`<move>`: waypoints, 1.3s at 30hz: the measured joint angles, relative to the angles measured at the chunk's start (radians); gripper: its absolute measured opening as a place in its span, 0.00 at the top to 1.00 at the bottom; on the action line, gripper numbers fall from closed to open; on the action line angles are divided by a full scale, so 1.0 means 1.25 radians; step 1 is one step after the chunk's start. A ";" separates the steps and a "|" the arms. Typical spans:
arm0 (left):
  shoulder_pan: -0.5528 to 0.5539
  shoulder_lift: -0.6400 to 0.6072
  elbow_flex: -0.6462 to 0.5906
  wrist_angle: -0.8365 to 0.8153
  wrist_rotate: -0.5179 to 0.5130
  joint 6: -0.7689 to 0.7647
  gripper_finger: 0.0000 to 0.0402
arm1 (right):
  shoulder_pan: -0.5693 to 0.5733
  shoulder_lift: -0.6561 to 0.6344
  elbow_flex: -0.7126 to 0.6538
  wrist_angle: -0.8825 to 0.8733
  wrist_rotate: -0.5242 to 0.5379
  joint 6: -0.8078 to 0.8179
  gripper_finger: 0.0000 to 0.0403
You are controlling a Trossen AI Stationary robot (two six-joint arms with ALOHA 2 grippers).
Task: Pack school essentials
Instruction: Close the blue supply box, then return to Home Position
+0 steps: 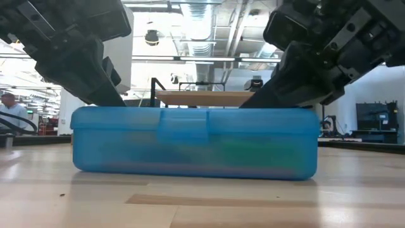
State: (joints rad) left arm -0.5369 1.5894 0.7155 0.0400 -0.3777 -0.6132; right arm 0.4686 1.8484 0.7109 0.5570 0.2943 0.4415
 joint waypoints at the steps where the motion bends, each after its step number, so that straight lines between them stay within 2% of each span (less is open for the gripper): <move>1: 0.000 0.000 0.000 0.004 0.002 0.003 1.00 | 0.000 -0.001 0.000 -0.001 -0.001 0.001 0.98; 6: -0.001 -0.023 0.002 0.012 0.016 0.052 1.00 | 0.001 -0.073 -0.005 -0.037 -0.009 -0.036 0.98; 12: -0.003 -0.110 0.005 0.027 0.011 0.122 1.00 | 0.001 -0.214 -0.005 -0.084 -0.007 -0.097 0.98; 19: -0.025 -0.268 -0.002 0.077 -0.039 0.309 1.00 | 0.002 -0.363 -0.010 -0.127 -0.003 -0.202 0.98; 24: -0.023 -0.392 -0.066 0.171 -0.059 0.411 1.00 | 0.002 -0.459 -0.044 -0.129 0.023 -0.262 0.98; 27: -0.001 -0.453 -0.126 0.265 -0.052 0.448 1.00 | 0.000 -0.512 -0.080 -0.123 0.053 -0.282 0.98; 31: 0.053 -0.518 -0.192 0.361 0.002 0.485 1.00 | -0.008 -0.586 -0.142 -0.102 0.075 -0.300 0.98; 39: 0.173 -0.684 -0.221 0.243 0.091 0.484 1.00 | -0.043 -0.762 -0.278 -0.037 0.084 -0.347 0.98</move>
State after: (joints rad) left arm -0.3210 0.7347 0.4397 0.3433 -0.2638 -0.0078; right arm 0.4151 0.8961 0.3629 0.5113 0.3996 0.0084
